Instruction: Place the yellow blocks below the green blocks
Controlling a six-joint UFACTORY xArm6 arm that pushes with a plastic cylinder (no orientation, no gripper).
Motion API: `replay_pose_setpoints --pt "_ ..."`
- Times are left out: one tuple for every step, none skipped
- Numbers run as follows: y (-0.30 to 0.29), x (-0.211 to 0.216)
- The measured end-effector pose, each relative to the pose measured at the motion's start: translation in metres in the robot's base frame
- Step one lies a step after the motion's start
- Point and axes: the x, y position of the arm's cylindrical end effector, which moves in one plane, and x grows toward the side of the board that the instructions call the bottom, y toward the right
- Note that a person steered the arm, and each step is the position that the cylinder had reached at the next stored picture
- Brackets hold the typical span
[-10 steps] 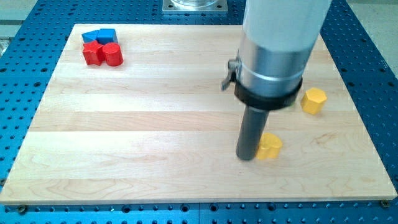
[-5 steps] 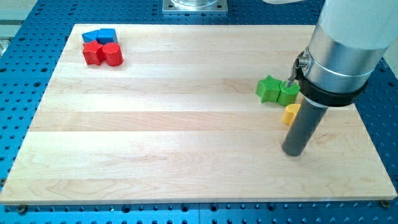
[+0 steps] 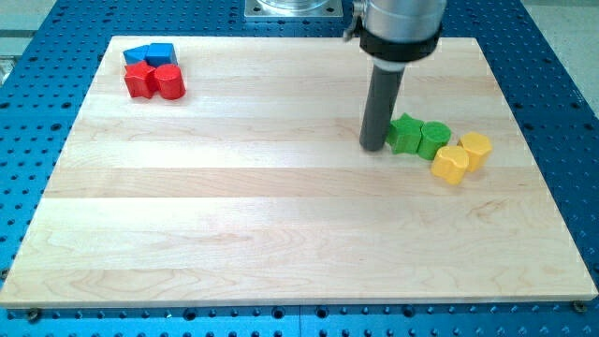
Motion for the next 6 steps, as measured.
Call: replay_pose_setpoints --pt "0.000 -0.002" --pt "0.009 0.026" --pt "0.043 0.032" --pt "0.059 0.032" --pt "0.017 0.045" --pt "-0.079 0.046"
